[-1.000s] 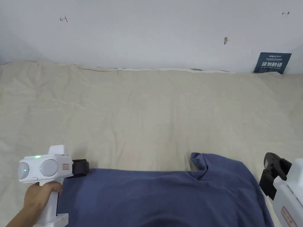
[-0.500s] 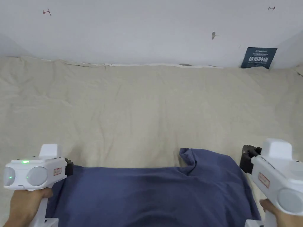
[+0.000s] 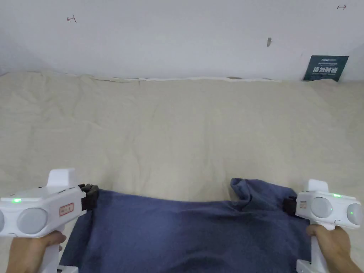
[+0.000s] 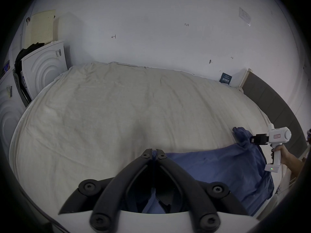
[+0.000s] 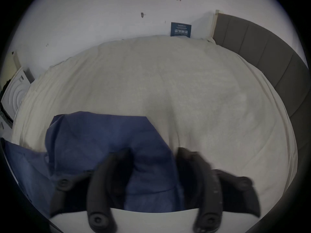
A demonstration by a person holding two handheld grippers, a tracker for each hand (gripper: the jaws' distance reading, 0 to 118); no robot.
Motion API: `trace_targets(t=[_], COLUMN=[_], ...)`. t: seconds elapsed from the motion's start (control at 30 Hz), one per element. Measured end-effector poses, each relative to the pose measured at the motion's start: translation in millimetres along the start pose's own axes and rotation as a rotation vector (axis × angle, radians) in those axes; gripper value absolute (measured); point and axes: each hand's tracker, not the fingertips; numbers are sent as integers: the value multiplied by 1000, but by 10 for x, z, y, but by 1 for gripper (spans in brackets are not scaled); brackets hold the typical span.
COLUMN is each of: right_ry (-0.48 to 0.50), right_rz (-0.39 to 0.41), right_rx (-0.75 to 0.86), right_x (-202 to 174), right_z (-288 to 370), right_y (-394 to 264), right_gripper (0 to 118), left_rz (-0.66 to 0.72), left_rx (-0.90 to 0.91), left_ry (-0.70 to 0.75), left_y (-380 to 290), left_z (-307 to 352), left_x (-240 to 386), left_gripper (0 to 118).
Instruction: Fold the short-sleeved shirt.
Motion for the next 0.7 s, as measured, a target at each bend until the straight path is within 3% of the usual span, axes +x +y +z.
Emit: trace_targets(t=[0.07, 0.2, 0.47, 0.7], right_ry=[7, 31, 188, 260], right_rz=[40, 55, 128, 82], right_rx=[-7, 81, 278, 326], right_x=[-55, -57, 173, 549], right_z=[128, 560, 1976, 2750], right_y=[-14, -65, -265, -926], right_gripper=[2, 2, 2, 2], left_rz=[7, 23, 20, 58], left_rx=[-2, 4, 45, 42], left_ry=[11, 29, 28, 71], left_y=[-23, -84, -231, -607], left_z=[56, 181, 802, 1241], left_x=[20, 9, -51, -267], left_gripper=[2, 2, 2, 2])
